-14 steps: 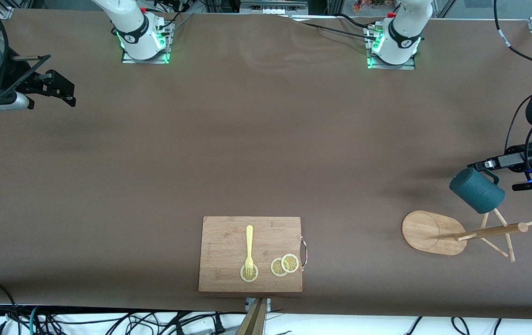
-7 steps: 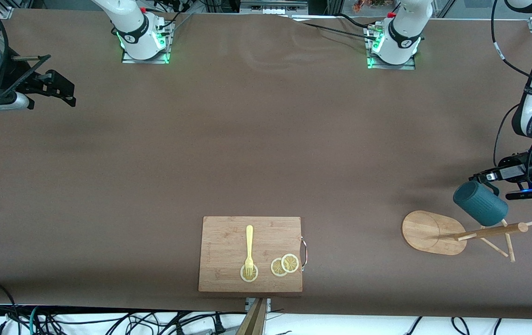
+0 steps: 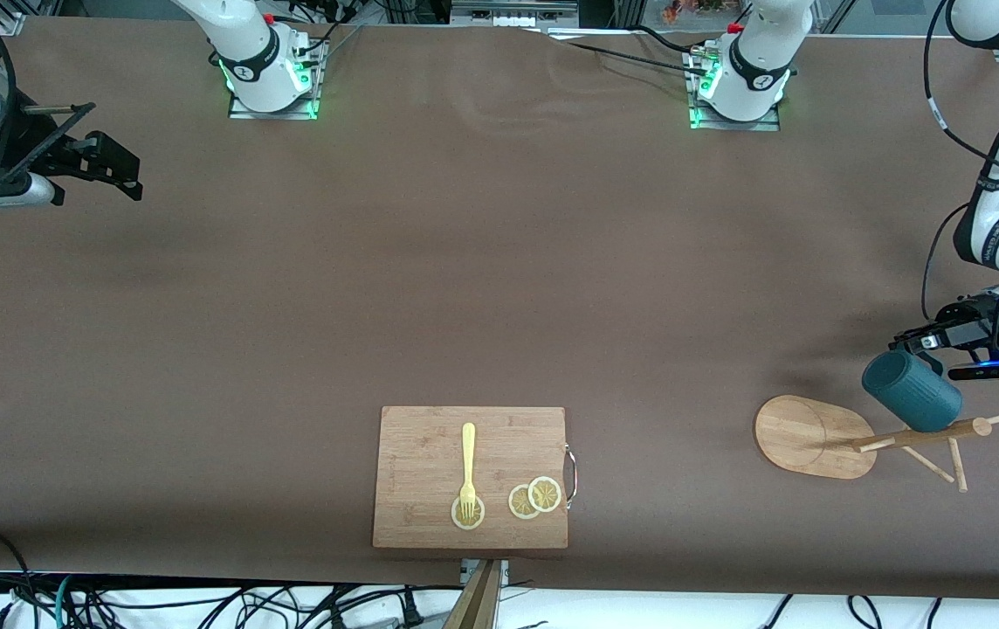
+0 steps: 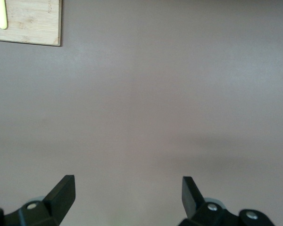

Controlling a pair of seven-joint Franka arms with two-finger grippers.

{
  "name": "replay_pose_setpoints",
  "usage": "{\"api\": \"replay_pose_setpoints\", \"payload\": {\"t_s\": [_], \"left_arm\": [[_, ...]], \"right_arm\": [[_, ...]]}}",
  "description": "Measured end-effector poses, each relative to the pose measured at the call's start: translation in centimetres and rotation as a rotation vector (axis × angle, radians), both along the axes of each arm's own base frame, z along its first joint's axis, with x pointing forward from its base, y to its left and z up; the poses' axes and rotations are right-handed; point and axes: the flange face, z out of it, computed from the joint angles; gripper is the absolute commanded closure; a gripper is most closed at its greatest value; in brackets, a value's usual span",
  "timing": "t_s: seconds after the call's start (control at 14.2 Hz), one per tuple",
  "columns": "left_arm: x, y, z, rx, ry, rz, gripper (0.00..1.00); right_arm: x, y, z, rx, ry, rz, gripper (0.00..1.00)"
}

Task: Pass cup and hang on rack
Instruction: 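Lower the mug handle onto a rack peg with the left gripper, then open the left gripper and draw it back from the rack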

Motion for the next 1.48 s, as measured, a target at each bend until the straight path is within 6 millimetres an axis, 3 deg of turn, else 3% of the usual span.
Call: {"api": "replay_pose_setpoints", "payload": {"t_s": [0.07,0.14,0.21,0.84,1.2,1.48], "left_arm": [[-0.1,0.2,-0.5,-0.016,0.0,0.006,0.86],[-0.1,0.3,-0.7,-0.025,-0.003,0.008,0.54],[-0.1,0.3,-0.7,-0.025,-0.005,0.008,0.01],[-0.5,0.4,0.4,0.059,-0.042,-0.08,0.0],[-1.7,1.4,5.6,0.236,-0.055,-0.226,0.0],[-4.1,3.3,9.9,0.448,-0.022,-0.363,0.0]], "right_arm": [[0.0,0.0,0.0,0.0,0.0,0.0,0.0],[0.0,0.0,0.0,0.0,0.0,0.0,0.0],[0.0,0.0,0.0,0.0,0.0,0.0,0.0],[0.0,0.0,0.0,0.0,0.0,0.0,0.0],[0.0,0.0,0.0,0.0,0.0,0.0,0.0],[0.0,0.0,0.0,0.0,0.0,0.0,0.0]]}}
